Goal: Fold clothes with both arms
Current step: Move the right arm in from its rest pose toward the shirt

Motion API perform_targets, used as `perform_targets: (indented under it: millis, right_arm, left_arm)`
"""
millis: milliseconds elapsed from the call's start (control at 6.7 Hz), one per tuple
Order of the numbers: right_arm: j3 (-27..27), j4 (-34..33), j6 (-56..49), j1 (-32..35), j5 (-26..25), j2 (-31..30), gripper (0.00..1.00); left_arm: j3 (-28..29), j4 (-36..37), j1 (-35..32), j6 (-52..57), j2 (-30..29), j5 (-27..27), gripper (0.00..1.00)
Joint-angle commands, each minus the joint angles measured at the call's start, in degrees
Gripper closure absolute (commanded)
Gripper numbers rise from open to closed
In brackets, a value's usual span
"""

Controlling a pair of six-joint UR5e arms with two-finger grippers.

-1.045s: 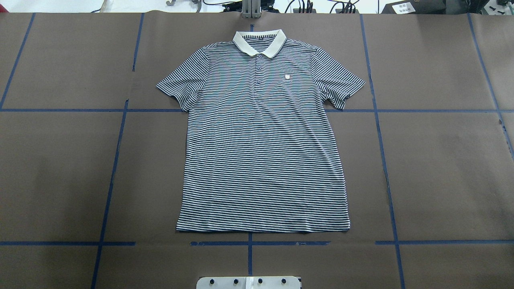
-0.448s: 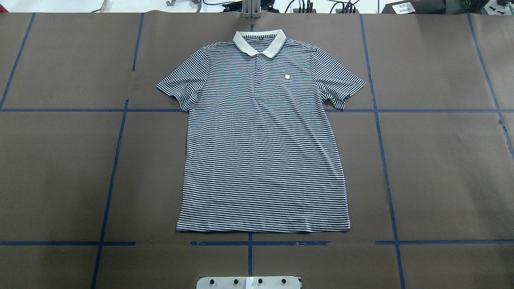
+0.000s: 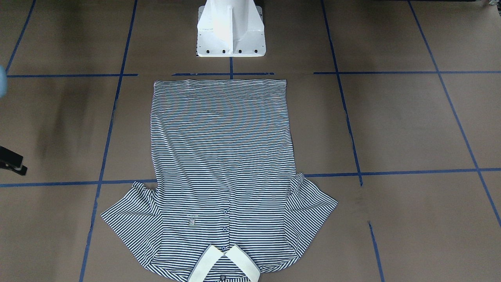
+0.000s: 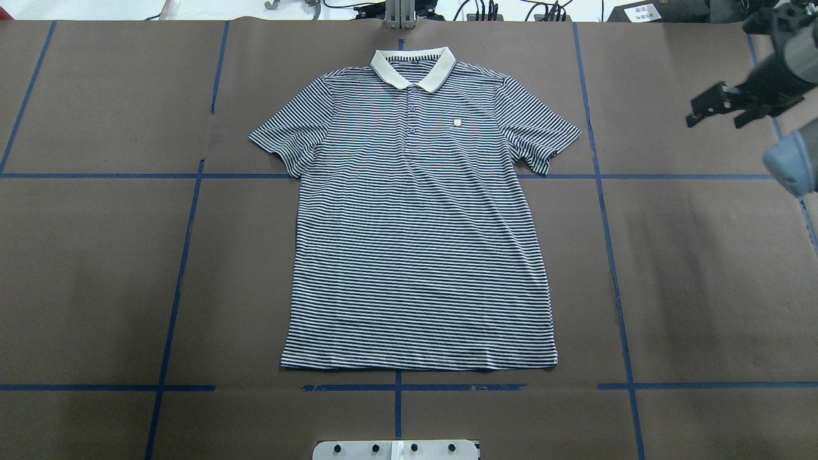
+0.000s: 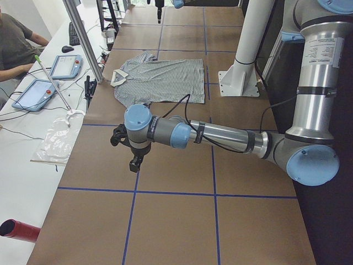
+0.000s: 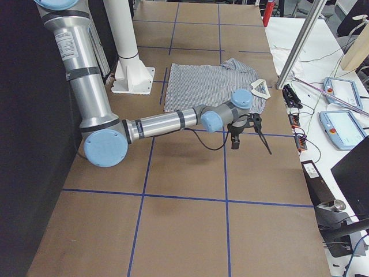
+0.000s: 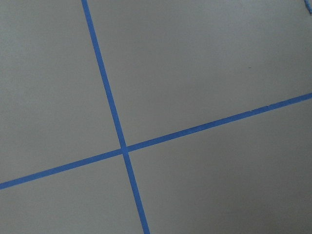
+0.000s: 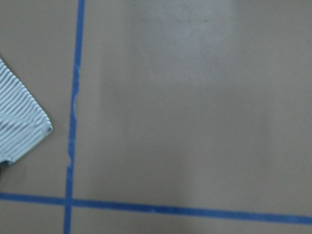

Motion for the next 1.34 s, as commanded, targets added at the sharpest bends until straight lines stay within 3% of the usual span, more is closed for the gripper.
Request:
perform_targets:
  millis: [0, 299, 448, 1194]
  right_arm:
    - [-11.8, 18.4, 20.4, -5.1, -7.3, 9.5, 0.01]
    - [-17.7, 19.3, 33.0, -10.4, -15.6, 16.7, 0.04]
    - [-20.0, 19.3, 34.7, -12.6, -19.3, 17.1, 0.06]
    - [-23.0, 19.1, 35.1, -14.6, -20.0, 16.3, 0.14]
  left_arm:
    - [-0.3, -3.2, 0.0, -0.1, 0.5, -0.4, 0.0]
    - [-0.3, -3.2, 0.0, 0.0, 0.5, -0.4, 0.0]
    - [-0.4, -3.2, 0.0, 0.0, 0.5, -0.4, 0.0]
    - [-0.7, -3.2, -0.1, -0.1, 0.5, -1.5, 0.0]
